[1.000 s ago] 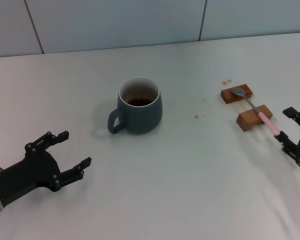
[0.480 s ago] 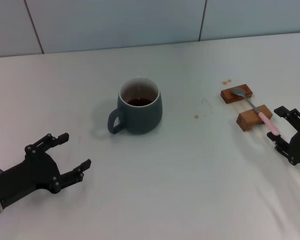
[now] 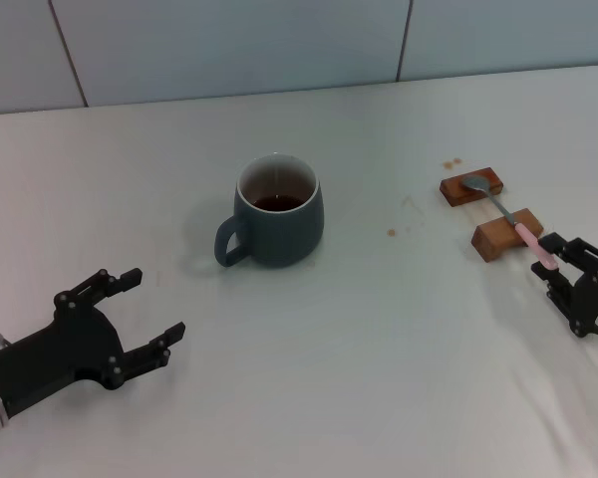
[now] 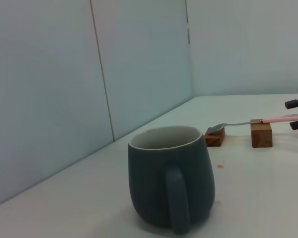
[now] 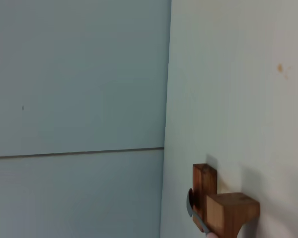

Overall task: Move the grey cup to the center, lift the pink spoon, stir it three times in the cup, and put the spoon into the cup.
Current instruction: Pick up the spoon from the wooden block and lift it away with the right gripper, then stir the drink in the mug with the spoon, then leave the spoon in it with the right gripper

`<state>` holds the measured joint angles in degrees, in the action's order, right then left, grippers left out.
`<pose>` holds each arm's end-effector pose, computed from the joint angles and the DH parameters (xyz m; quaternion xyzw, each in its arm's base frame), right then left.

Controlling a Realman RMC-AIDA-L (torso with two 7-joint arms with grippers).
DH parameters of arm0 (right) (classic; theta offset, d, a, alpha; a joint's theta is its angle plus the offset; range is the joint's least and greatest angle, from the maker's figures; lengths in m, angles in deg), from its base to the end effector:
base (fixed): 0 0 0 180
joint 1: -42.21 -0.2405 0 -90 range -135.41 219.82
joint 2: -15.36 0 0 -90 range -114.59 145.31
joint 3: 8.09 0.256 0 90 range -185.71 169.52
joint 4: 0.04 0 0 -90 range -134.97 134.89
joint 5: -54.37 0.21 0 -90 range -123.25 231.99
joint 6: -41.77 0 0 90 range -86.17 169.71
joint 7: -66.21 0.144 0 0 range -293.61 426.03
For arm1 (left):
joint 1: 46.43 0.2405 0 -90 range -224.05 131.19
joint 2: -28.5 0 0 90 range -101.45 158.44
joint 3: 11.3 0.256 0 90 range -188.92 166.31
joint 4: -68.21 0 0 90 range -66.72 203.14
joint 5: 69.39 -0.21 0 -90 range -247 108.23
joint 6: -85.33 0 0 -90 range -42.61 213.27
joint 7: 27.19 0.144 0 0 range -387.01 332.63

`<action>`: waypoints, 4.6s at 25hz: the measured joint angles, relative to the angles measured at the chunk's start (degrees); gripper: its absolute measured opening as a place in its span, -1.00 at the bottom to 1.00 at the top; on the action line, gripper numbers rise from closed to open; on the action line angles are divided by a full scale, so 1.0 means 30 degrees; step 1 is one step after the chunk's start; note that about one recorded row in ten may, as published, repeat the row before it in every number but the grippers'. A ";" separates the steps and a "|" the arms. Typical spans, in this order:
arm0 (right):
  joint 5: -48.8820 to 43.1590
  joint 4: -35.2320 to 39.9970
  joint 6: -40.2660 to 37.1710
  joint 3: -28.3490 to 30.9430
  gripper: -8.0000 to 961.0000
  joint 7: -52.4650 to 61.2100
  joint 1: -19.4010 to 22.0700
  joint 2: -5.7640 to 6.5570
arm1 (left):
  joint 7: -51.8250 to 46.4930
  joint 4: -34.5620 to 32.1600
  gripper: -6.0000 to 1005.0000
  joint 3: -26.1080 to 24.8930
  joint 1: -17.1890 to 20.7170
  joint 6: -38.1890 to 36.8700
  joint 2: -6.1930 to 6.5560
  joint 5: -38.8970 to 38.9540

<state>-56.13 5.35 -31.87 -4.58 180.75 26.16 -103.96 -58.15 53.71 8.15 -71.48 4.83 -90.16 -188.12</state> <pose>0.3834 0.2463 -0.0238 -0.3669 0.7429 0.5280 0.1863 -0.3272 0.2798 -0.0417 -0.9265 -0.0864 -0.2221 0.2911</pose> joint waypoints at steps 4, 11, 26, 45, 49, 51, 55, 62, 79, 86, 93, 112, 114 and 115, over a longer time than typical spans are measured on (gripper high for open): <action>0.0052 -0.0156 0.0092 0.0033 -0.19 -0.0496 0.0033 -0.0011 | 0.0006 -0.0012 0.67 0.0033 0.0015 0.0000 0.0001 0.0001; 0.0127 -0.0969 0.0033 0.1375 -0.57 -0.2730 0.0470 -0.0032 | 0.0009 -0.0070 0.67 0.0095 0.0088 0.0000 -0.0001 0.0001; 0.0397 0.5850 -0.9389 0.4463 -0.75 -0.6282 -0.2027 0.0121 | -0.0138 -0.0117 0.67 0.0277 0.0262 0.0025 0.0031 -0.0002; -0.3342 3.0318 -0.6103 -1.6894 -0.75 0.6448 -0.3901 0.0198 | -0.0954 -0.0341 0.66 0.0489 -0.0441 0.0053 0.0044 -0.0002; -0.5153 3.1723 -0.7164 -1.7749 -0.75 0.8058 -0.5161 0.0503 | -0.0957 -0.0346 0.66 0.0489 -0.0540 0.0059 0.0030 -0.0001; -0.5939 3.1789 -0.8083 -1.8068 -0.75 0.8878 -0.6203 0.0830 | -0.0958 -0.0350 0.66 0.0501 -0.0589 0.0060 0.0030 -0.0001; -0.8057 3.1148 -0.9640 -1.8573 -0.75 0.9856 -0.8523 0.1202 | -0.0959 -0.0352 0.67 0.0520 -0.0667 0.0061 0.0029 -0.0002; -0.8792 2.9181 -1.0107 -1.9189 -0.76 0.9988 -1.0245 0.1235 | -0.0960 -0.0351 0.67 0.0542 -0.0703 0.0059 0.0028 -0.0001; -1.0119 2.3623 -0.7544 -2.1804 -0.76 0.9218 -1.2643 0.0856 | -0.0959 -0.0345 0.67 0.0547 -0.0705 0.0057 0.0030 -0.0001; -1.0633 2.1001 -0.6380 -2.1820 -0.76 0.8552 -1.3435 0.0858 | -0.0960 -0.0310 0.67 0.0547 -0.0705 0.0034 0.0004 -0.0001; -1.1349 1.8781 -0.5570 -2.2231 -0.76 0.8287 -1.4247 0.0725 | -0.0959 -0.0328 0.67 0.0546 -0.0703 -0.0003 0.0000 -0.0001; -1.2453 1.5987 -0.3093 -2.2555 -0.76 0.8010 -1.5722 0.0705 | -0.0958 -0.0291 0.67 0.0577 -0.0792 0.0031 0.0001 -0.0001; -1.2895 1.6117 -0.3324 -2.2496 -0.76 0.8178 -1.5667 0.0741 | -0.0957 -0.0261 0.67 0.0577 -0.0792 0.0038 0.0001 -0.0001; -1.3096 1.6353 -0.3709 -2.2494 -0.76 0.8379 -1.5521 0.0749 | -0.0957 -0.0243 0.67 0.0576 -0.0792 0.0042 0.0001 0.0000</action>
<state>-95.42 54.40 -43.00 -72.06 205.89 -20.40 -101.71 -61.02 52.98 9.88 -73.85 4.95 -90.15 -188.12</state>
